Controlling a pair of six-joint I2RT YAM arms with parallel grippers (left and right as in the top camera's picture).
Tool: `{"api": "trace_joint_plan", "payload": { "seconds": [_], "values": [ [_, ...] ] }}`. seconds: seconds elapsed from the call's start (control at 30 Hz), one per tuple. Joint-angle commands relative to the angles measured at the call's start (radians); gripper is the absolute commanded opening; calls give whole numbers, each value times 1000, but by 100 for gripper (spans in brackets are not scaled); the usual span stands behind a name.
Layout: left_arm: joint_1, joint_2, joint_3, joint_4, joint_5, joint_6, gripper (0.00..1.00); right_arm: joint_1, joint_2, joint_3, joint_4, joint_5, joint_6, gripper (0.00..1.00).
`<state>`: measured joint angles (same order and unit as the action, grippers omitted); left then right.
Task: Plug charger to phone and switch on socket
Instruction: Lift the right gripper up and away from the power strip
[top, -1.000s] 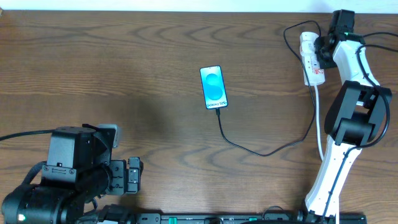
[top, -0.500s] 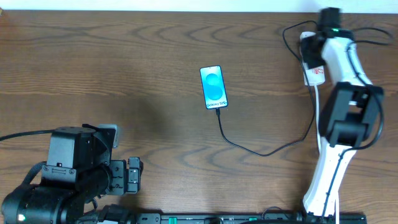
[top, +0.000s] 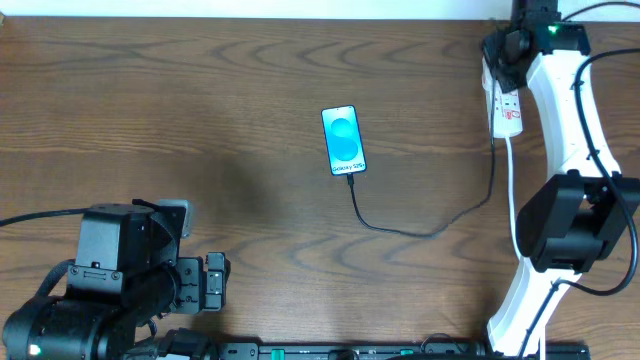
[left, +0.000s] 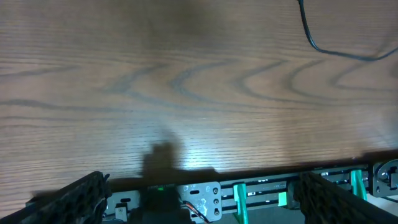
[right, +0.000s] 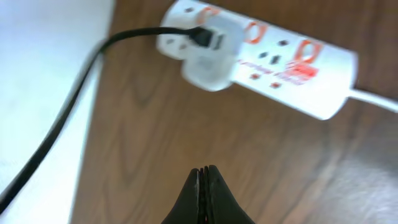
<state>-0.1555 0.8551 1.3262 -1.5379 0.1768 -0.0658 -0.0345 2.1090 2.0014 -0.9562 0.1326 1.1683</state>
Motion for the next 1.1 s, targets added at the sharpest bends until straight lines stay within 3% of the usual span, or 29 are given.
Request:
{"api": "trace_joint_plan", "payload": {
  "seconds": [0.0,0.37,0.83,1.07],
  "values": [
    [-3,0,2,-3,-6,9,98,-8,13,1,-14,74,-14,2],
    [-3,0,2,-2,-6,9,98,-31,16,-1,-80,206,-14,1],
    [-3,0,2,-2,-6,9,98,-132,29,-2,-126,201,-14,1],
    [-3,0,2,-2,-6,9,98,-160,28,0,-144,109,-52,1]
  ]
}}
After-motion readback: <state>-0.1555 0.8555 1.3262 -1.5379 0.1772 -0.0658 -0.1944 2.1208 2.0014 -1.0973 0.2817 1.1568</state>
